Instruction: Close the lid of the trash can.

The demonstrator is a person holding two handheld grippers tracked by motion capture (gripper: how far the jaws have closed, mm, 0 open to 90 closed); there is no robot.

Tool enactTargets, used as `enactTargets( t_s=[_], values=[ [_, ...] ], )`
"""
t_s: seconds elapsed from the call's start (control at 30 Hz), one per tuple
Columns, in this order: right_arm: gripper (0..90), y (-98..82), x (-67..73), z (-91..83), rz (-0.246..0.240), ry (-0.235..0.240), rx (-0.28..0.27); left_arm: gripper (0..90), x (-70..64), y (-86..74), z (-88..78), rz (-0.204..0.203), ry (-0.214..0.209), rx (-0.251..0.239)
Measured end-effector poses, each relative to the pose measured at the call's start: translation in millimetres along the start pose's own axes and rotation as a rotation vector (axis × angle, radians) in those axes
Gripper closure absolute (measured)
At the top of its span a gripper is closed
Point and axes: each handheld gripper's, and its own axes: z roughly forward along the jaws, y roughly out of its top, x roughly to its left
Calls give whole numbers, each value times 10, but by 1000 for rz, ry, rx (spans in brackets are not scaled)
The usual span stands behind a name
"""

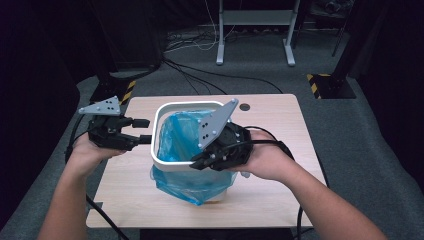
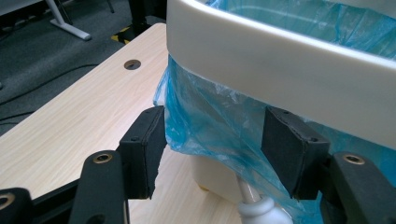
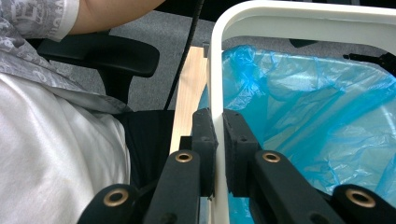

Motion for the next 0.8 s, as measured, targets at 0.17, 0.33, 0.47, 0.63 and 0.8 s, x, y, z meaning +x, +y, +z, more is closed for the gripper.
enactTargets(
  t_s=[0.17, 0.33, 0.47, 0.63, 0.8],
  values=[
    [842, -35, 5, -15, 11, -1, 8, 392, -13, 26, 9, 6, 1, 3],
    [843, -58, 16, -11, 20, -4, 16, 392, -19, 69, 2, 10, 5, -1],
    [843, -78, -2, 4, 19, 2, 11, 391, -29, 113, -4, 20, 8, 0],
    [843, -118, -26, 0, 23, 11, -9, 390, -44, 173, -30, 32, 11, -1],
    [843, -156, -61, 13, 32, 25, -24, 389, -63, 257, -67, 43, 17, -9]
  ],
)
